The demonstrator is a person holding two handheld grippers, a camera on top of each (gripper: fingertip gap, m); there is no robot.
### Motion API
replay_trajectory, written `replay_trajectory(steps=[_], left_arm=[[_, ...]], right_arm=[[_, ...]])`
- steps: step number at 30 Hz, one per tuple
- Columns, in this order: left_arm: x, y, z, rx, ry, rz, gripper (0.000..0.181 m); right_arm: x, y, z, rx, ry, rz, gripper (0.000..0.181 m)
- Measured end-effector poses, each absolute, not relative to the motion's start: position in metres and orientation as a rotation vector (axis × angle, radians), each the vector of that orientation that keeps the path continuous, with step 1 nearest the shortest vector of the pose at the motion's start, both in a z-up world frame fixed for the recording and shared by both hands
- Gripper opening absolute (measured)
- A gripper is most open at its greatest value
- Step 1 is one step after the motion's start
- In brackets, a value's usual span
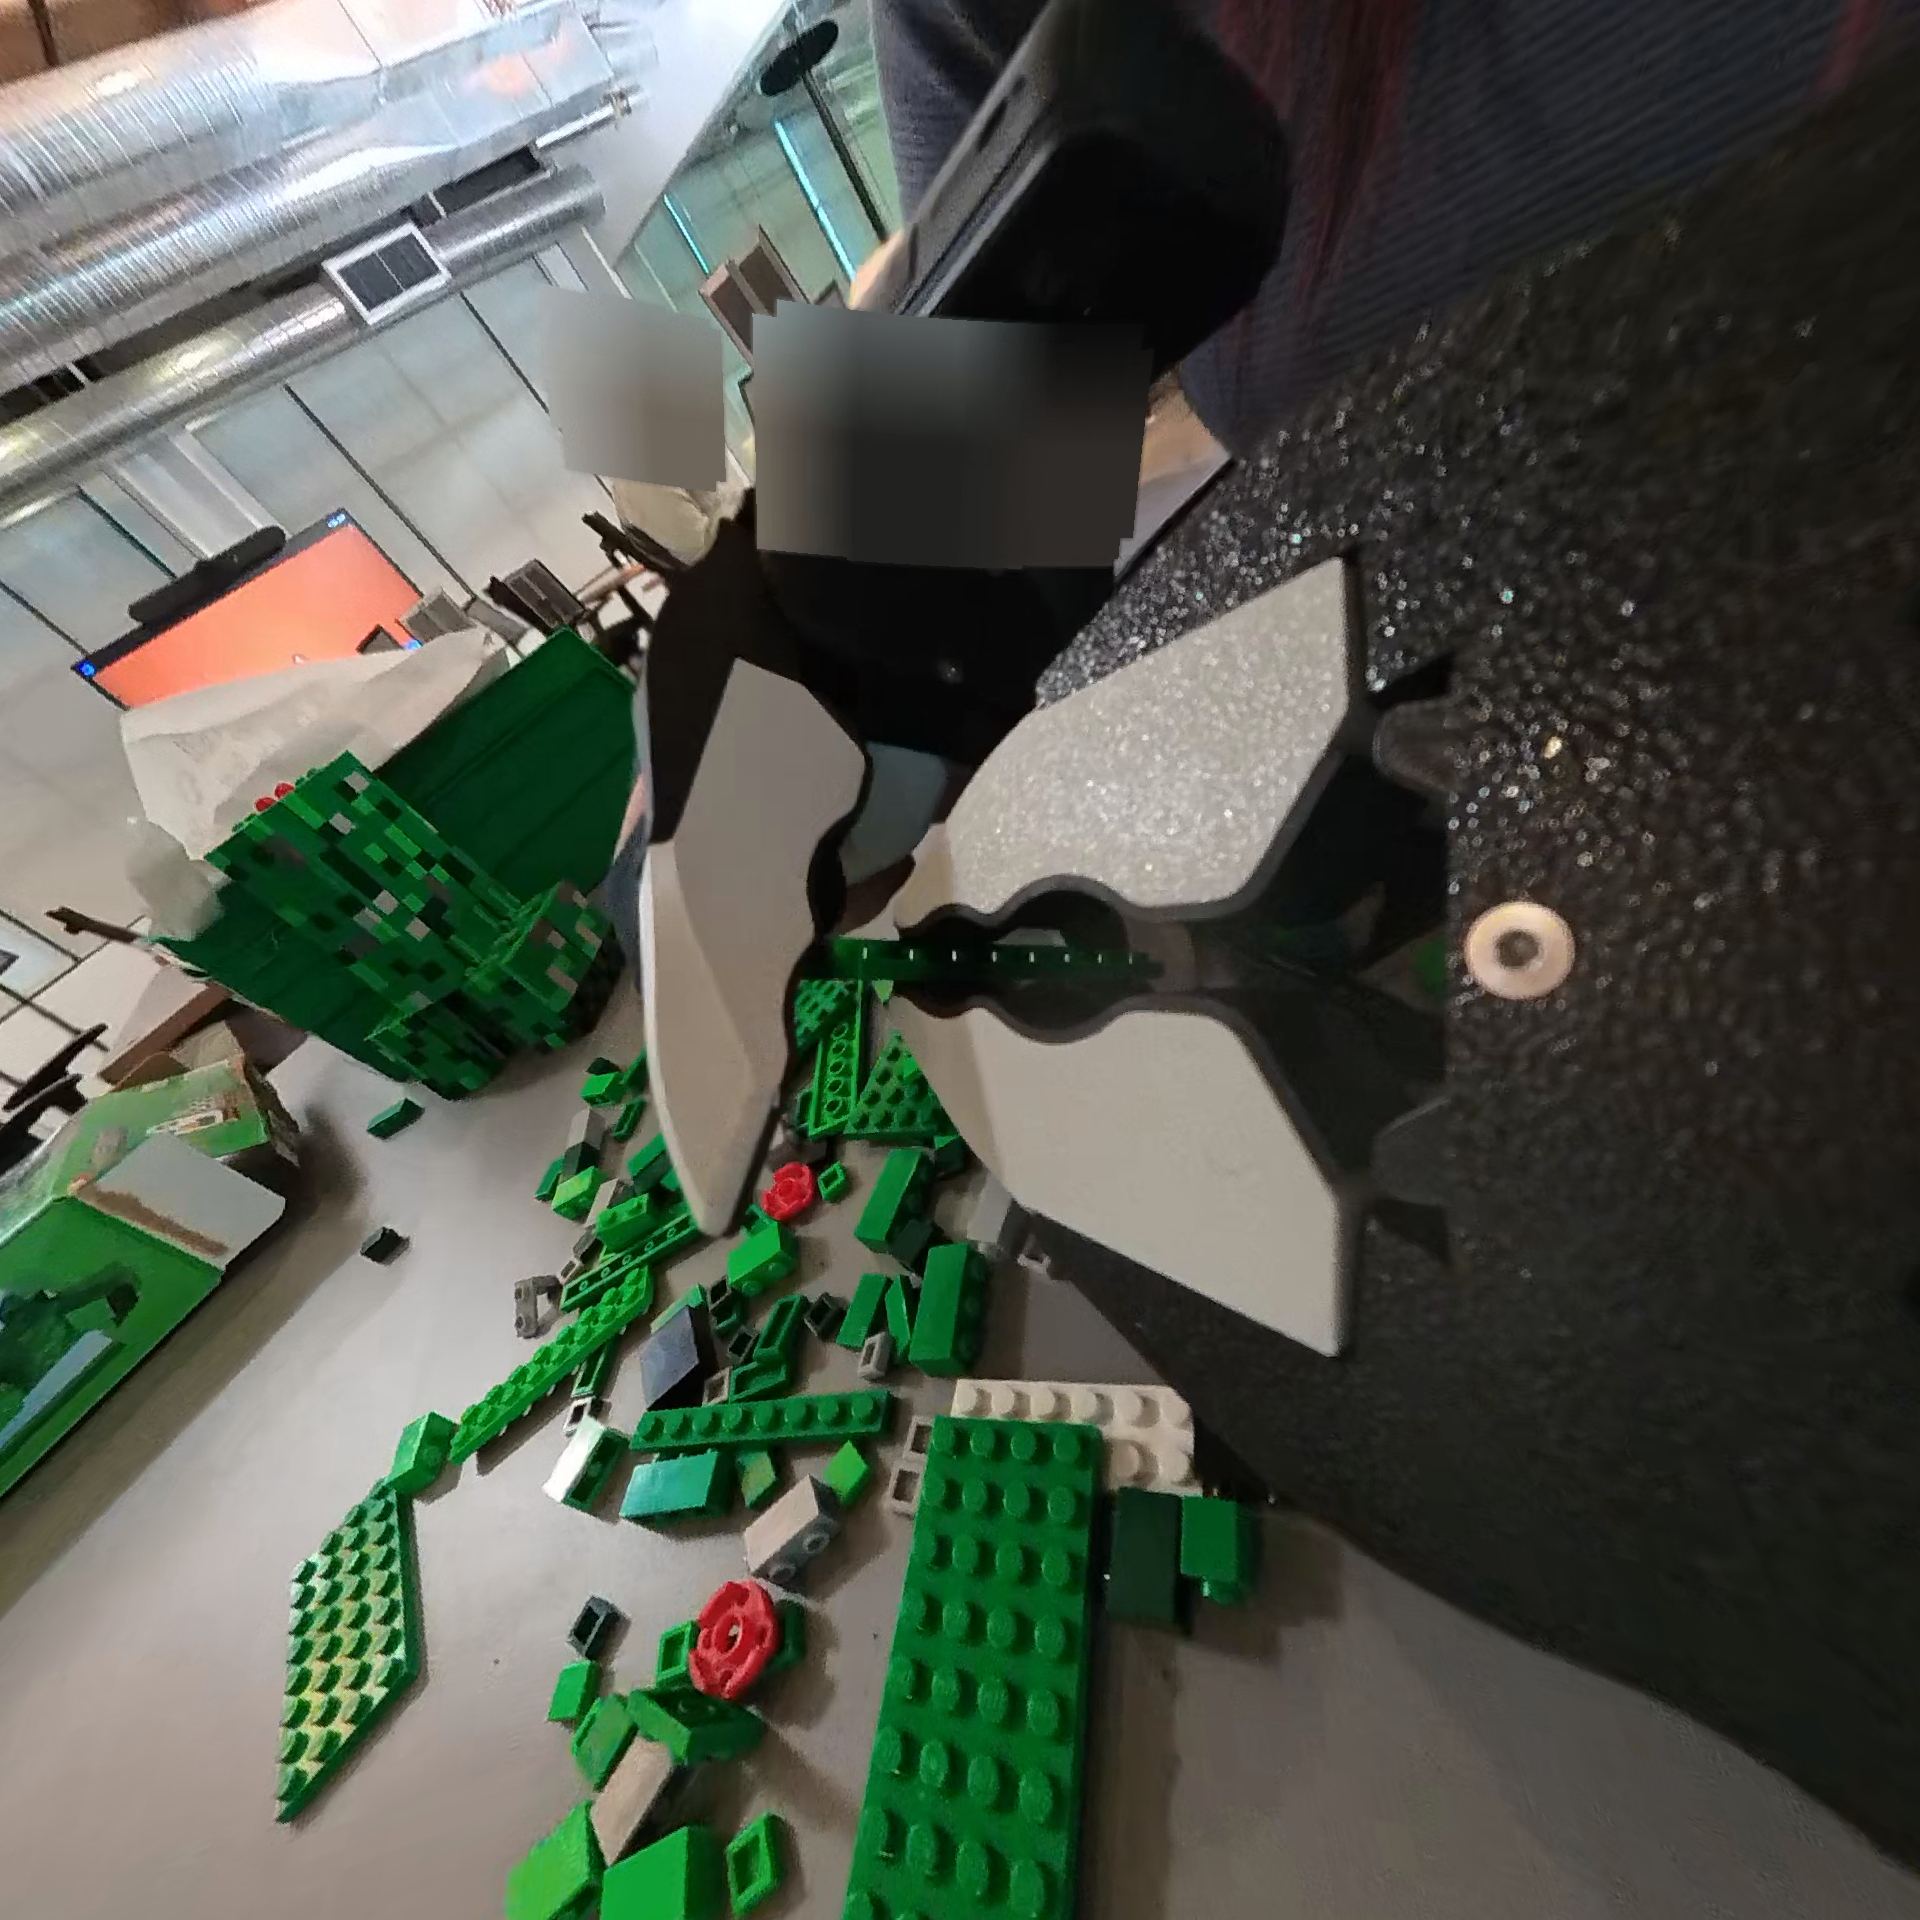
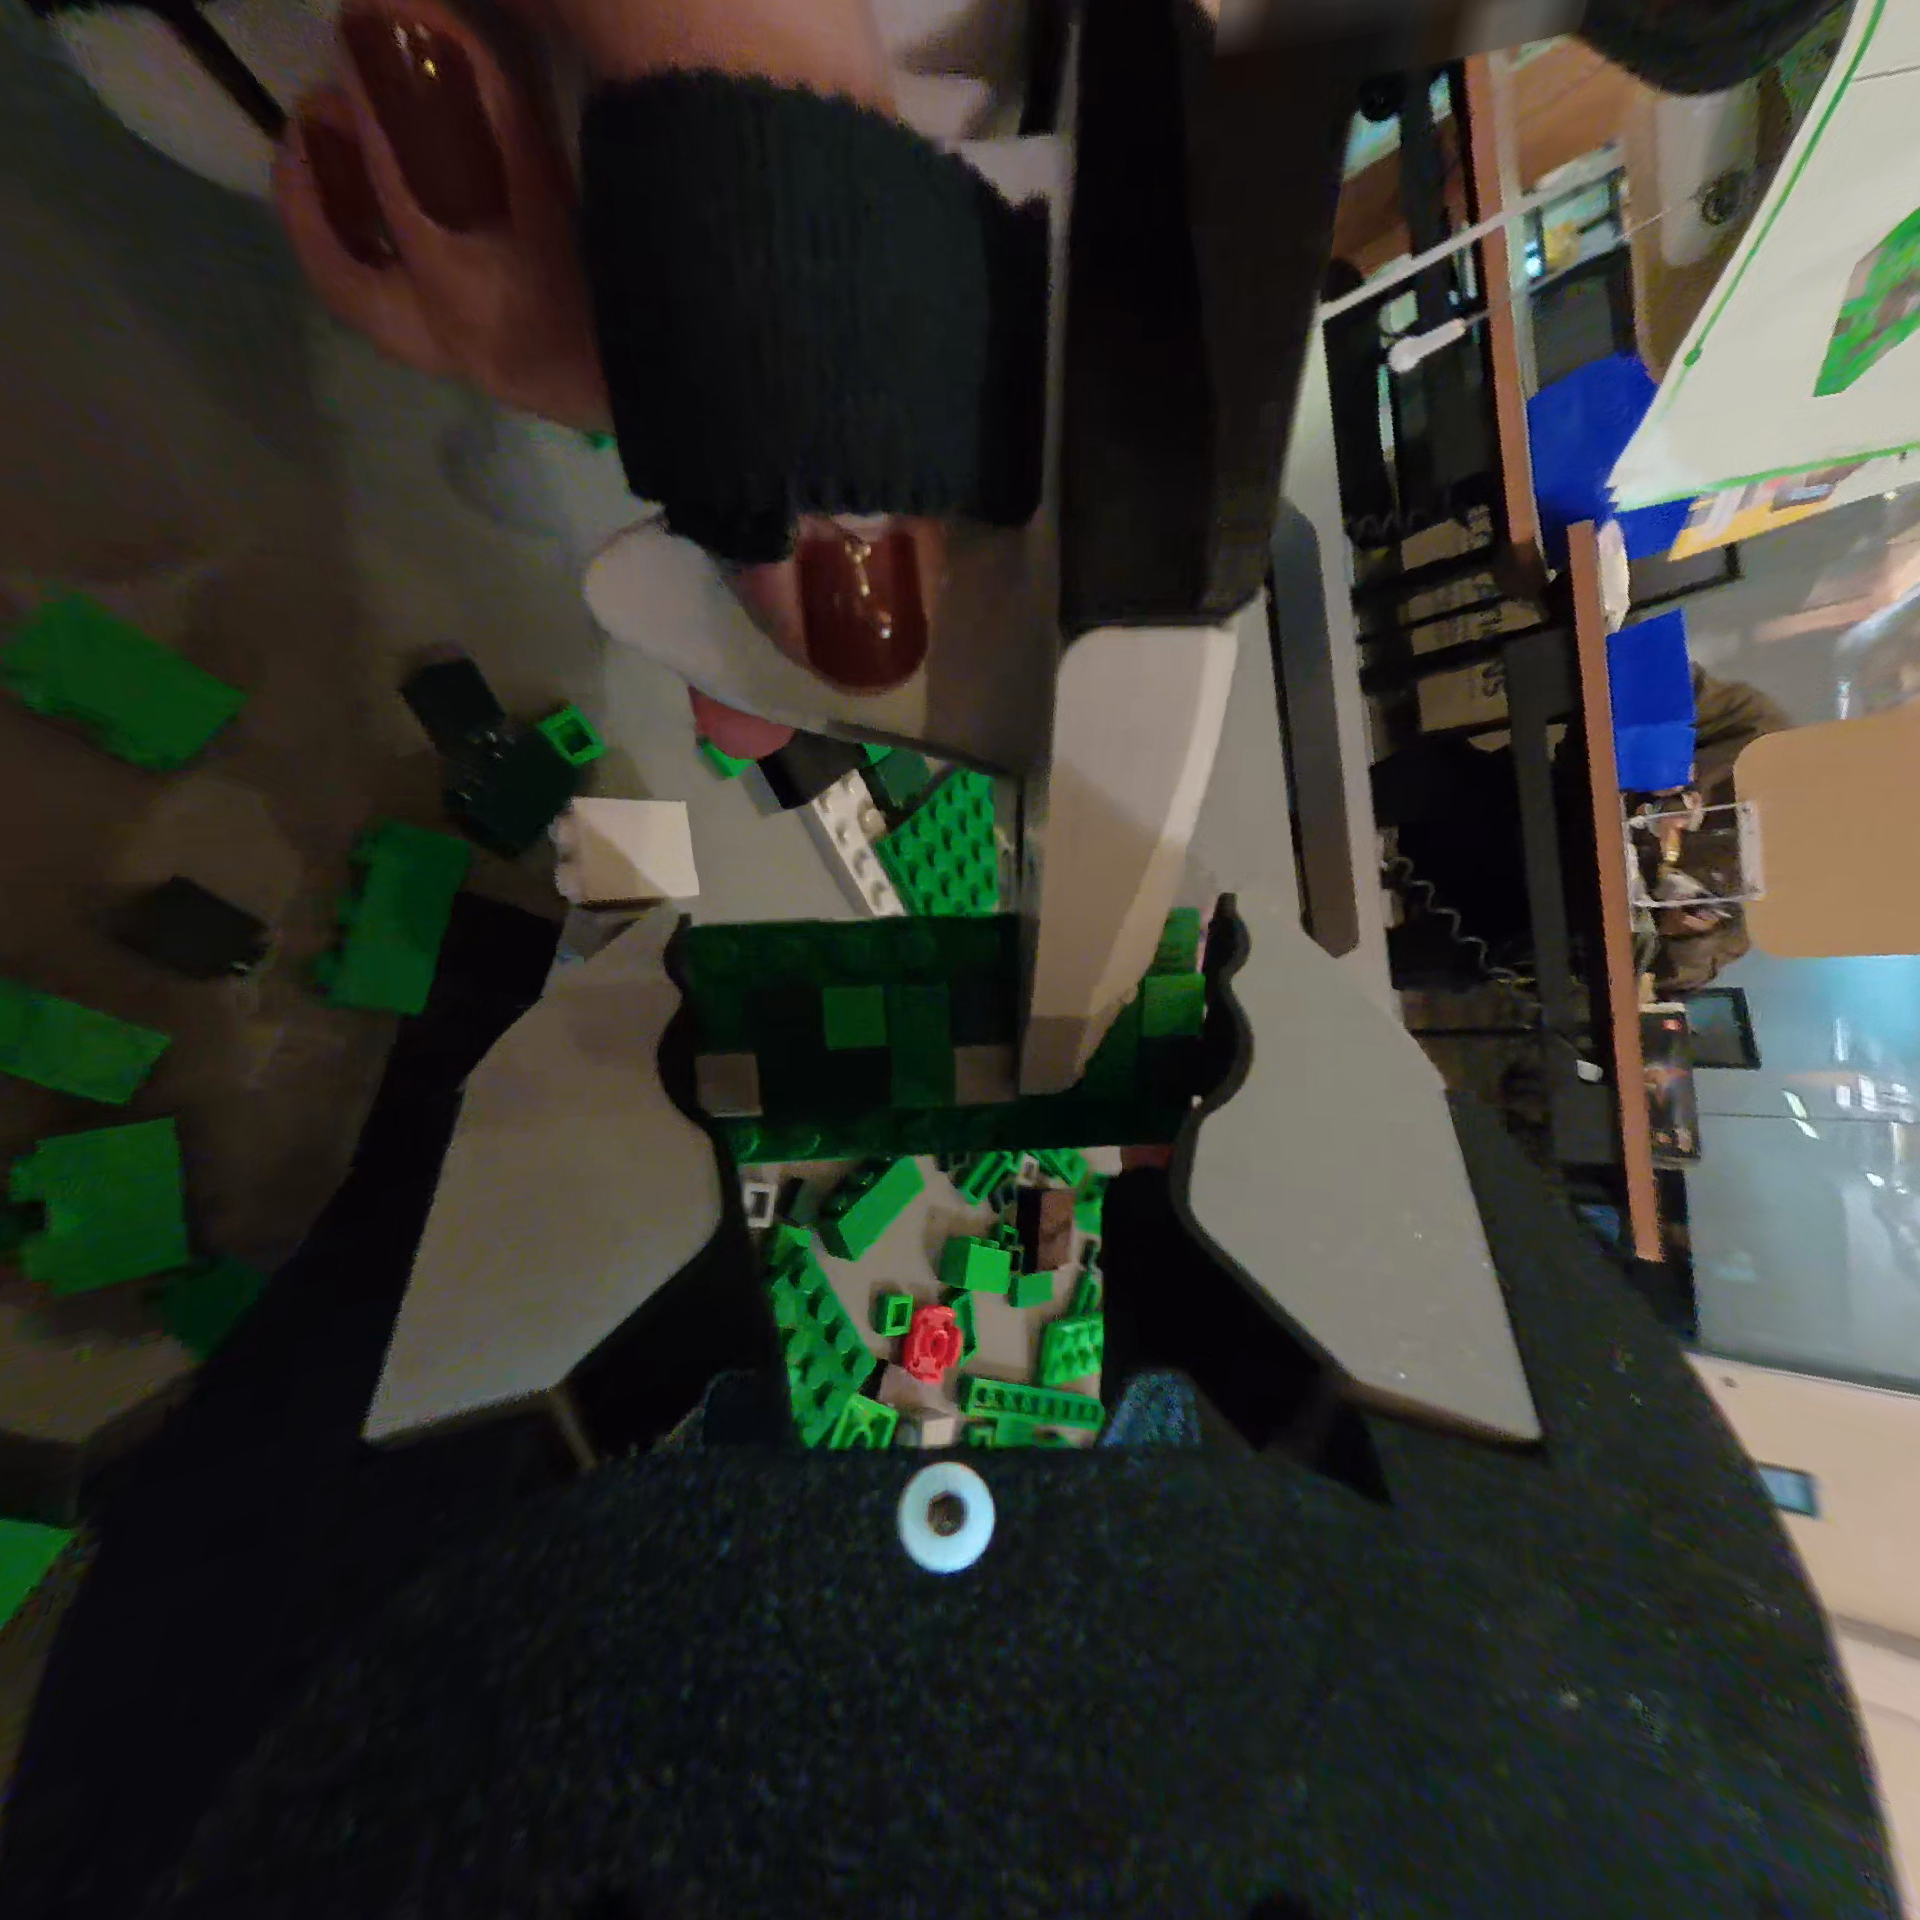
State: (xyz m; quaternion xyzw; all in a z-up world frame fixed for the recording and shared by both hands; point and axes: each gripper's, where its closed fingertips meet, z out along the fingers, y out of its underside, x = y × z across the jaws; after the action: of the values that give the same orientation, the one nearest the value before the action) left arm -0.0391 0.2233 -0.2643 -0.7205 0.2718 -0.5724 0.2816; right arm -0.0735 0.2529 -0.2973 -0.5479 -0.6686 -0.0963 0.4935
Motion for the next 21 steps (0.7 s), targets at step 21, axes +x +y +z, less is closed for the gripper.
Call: replay_trajectory(steps=[21], left_arm=[[-0.044, 0.239, -0.256, -1.829, 0.386, -1.849, 0.01]], right_arm=[[-0.073, 0.281, -0.281, -1.063, -1.504, -0.637, 0.092]])
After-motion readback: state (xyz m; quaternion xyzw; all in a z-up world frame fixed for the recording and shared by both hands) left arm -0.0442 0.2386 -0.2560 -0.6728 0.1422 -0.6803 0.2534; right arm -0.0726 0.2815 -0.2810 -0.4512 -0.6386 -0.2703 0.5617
